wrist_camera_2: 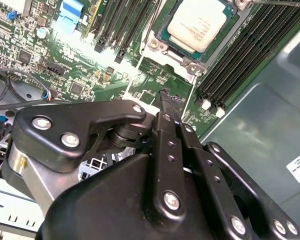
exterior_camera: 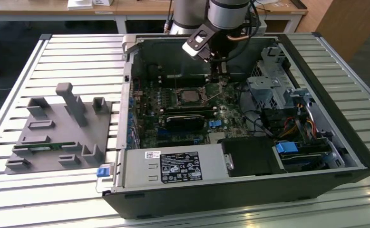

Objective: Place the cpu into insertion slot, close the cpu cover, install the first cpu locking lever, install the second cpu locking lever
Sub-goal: 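Close the cpu cover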

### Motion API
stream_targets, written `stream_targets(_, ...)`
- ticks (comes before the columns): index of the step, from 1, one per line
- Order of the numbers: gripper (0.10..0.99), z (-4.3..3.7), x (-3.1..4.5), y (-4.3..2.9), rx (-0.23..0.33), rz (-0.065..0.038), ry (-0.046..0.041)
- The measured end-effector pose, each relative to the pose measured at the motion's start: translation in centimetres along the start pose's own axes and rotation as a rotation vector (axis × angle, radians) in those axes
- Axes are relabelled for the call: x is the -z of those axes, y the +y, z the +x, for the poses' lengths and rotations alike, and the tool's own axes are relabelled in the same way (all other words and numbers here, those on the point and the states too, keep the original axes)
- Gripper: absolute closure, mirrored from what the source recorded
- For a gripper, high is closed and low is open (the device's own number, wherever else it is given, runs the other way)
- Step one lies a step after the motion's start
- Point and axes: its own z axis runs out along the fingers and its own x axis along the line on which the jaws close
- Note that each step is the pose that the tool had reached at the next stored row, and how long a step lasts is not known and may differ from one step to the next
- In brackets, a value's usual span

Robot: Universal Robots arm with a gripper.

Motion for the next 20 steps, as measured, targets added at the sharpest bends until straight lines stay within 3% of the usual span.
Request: stream_targets(20, 0.973, 0.00, -0.05, 0.74, 0.000, 0.000, -0.0001)
